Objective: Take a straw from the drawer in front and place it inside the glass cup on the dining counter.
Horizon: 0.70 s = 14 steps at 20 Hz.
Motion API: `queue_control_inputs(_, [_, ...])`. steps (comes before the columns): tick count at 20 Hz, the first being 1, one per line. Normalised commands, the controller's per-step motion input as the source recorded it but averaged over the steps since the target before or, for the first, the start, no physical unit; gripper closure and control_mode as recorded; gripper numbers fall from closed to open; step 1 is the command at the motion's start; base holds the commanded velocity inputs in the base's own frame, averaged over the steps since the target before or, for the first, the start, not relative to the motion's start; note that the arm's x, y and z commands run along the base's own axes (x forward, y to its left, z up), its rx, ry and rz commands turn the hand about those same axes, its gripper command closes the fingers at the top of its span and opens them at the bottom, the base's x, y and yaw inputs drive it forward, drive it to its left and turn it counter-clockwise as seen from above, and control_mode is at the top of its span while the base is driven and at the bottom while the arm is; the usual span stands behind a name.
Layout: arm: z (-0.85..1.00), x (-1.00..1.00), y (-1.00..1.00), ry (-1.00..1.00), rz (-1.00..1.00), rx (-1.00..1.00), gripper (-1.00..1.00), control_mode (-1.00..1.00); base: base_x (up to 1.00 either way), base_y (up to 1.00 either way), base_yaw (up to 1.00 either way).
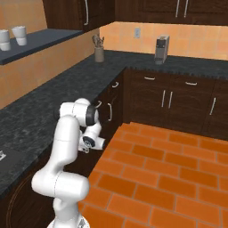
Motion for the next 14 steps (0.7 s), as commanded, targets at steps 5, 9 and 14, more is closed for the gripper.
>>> queue_control_inputs(5, [-0.16, 0.41, 0.29, 0.00, 0.00, 0.03, -1.00, -1.00, 0.00, 0.00, 0.00])
queue_control_inputs(9, [-0.24, 0.39, 0.14, 0.00, 0.00, 0.01, -1.00, -1.00, 0.00, 0.00, 0.00])
queue_control_inputs(14, [-0.35, 0.42, 0.07, 0.00, 0.00, 0.00, -1.00, -1.00, 0.00, 0.00, 0.00])
